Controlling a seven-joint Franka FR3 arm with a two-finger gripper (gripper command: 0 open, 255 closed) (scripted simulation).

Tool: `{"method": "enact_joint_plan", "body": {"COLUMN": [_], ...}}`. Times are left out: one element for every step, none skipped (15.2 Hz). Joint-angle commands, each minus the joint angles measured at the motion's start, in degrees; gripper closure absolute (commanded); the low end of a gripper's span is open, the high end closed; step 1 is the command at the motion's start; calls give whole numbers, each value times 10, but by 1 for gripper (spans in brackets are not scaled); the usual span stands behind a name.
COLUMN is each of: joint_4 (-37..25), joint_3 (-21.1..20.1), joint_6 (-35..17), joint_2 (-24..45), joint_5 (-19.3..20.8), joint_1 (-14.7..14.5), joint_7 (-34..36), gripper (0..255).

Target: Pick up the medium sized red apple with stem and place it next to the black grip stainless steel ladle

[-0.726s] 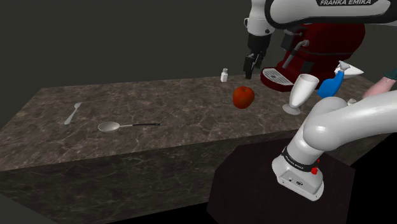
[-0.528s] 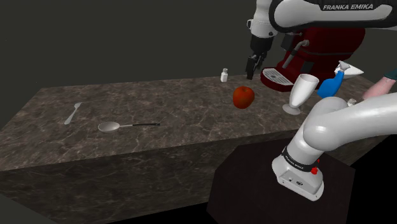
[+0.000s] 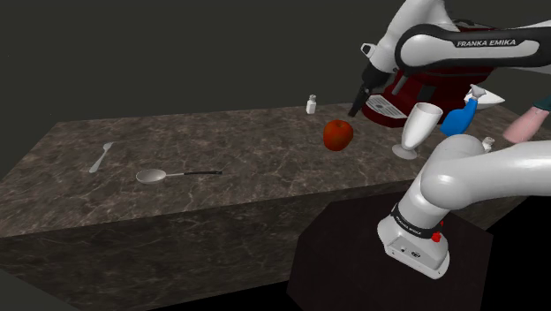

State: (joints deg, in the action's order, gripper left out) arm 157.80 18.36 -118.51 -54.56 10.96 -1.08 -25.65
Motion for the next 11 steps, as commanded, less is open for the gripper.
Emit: {"method": "enact_joint_plan", "body": {"joint_4": [29,36,40,42,45,49,52,55,58,61,64], "joint_3": [67,102,139,156,159,162,165,168,172,175,179], "joint_6": [-70,-102,-133,-146,-157,-168,-179,-190,-202,-213,-225], "joint_2": [1,9,20,25,32,39,47,54,62,70,79], "joint_5": [12,14,15,15,15,15,16,16,16,16,16], "joint_1": [-2,-8,-17,-23,-25,-28,-31,-34,-38,-41,-45], "joint_7": [-70,-105,-140,-156,-156,-156,-156,-157,-157,-158,-159], "gripper": [0,0,0,0,0,0,0,0,0,0,0]}}
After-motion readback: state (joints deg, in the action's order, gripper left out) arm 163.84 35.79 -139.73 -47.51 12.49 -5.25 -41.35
